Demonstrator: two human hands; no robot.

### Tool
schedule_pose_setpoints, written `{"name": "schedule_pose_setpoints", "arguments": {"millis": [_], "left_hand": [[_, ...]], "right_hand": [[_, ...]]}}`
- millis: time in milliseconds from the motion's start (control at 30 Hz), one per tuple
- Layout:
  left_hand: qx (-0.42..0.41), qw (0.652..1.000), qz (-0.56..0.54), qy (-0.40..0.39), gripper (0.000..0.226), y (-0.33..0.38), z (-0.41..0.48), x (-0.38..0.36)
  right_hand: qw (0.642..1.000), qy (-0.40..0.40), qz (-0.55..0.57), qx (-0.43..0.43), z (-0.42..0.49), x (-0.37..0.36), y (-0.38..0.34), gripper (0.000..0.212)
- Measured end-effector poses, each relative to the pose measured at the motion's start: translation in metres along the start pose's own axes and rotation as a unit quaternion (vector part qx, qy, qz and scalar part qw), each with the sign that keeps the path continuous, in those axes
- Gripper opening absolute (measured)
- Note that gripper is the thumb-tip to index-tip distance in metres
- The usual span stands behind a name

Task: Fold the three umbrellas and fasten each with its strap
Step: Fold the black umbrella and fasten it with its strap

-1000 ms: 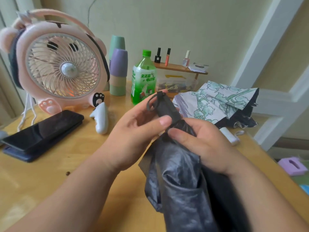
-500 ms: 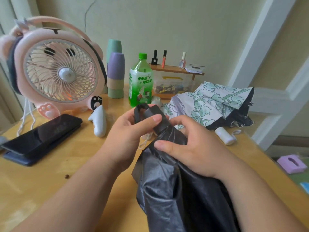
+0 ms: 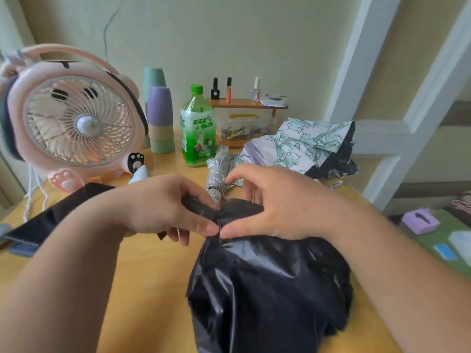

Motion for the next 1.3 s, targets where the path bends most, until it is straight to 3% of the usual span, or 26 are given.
{"name": "schedule_pose_setpoints", "arguments": {"millis": [67,167,233,300,400,533,600,667,733,800,900,967,1033,1133,1233,1300], "left_hand": [[-0.003,0.999,-0.036,0.027,0.035,-0.005,-0.006,0.006],[-0.025,0.992,-0.111,0.058,0.054,-0.026,-0.017,0.005],[-0.046,0.981,-0.143,0.118,0.064,-0.037,-0.023,0.002],[-0.087,0.961,-0.152,0.214,0.050,-0.036,-0.028,0.001],[-0.161,0.915,-0.177,0.323,0.039,-0.025,-0.032,0.002],[-0.238,0.880,-0.165,0.375,0.038,-0.013,-0.029,0.006],[-0.235,0.896,-0.111,0.359,0.041,-0.017,-0.024,0.006],[-0.185,0.935,-0.113,0.282,0.045,-0.028,-0.020,0.004],[-0.099,0.968,-0.175,0.148,0.056,-0.043,-0.018,-0.005],[-0.003,0.989,-0.122,0.079,0.070,-0.052,-0.018,-0.018],[0.063,0.987,0.071,0.129,0.078,-0.045,-0.006,-0.033],[0.056,0.979,0.131,0.147,0.068,-0.034,0.005,-0.042],[0.046,0.977,0.158,0.133,0.057,-0.029,0.012,-0.046],[0.005,0.969,0.190,0.157,0.057,-0.032,0.018,-0.040],[-0.099,0.945,0.201,0.238,0.060,-0.033,0.014,-0.038],[-0.116,0.935,0.200,0.270,0.062,-0.034,0.007,-0.041]], "right_hand": [[0.986,0.089,0.127,-0.053,-0.013,0.025,0.028,0.066],[0.935,0.205,0.254,-0.140,-0.036,0.046,0.077,0.064],[0.923,0.170,0.290,-0.185,-0.048,0.035,0.095,0.065],[0.907,0.127,0.353,-0.194,-0.055,0.020,0.099,0.065],[0.885,0.123,0.422,-0.156,-0.055,0.012,0.100,0.067],[0.856,0.166,0.482,-0.080,-0.048,0.025,0.079,0.078],[0.866,0.208,0.448,-0.073,-0.049,0.026,0.076,0.078],[0.885,0.224,0.396,-0.094,-0.050,0.019,0.080,0.074],[0.910,0.192,0.344,-0.130,-0.053,0.001,0.087,0.067],[0.938,0.116,0.281,-0.169,-0.058,-0.017,0.084,0.052],[0.953,0.028,0.215,-0.210,-0.064,-0.030,0.084,0.050],[0.957,0.018,0.160,-0.242,-0.066,-0.023,0.080,0.067],[0.960,0.049,0.075,-0.264,-0.062,-0.010,0.075,0.096],[0.966,0.105,0.051,-0.229,-0.040,0.002,0.067,0.106],[0.968,0.034,0.082,-0.236,-0.013,-0.007,0.075,0.116],[0.964,-0.017,0.102,-0.245,-0.005,-0.018,0.081,0.124]]}}
Point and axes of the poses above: each hand's wrist, its own z-axis towards the middle knuckle, its own x-axis out of the back of the hand, y = z × x, the point moved 4 cm from there along z, towards the middle knuckle, and after that the axes turned 3 degrees about z, right-handed, at the moved point
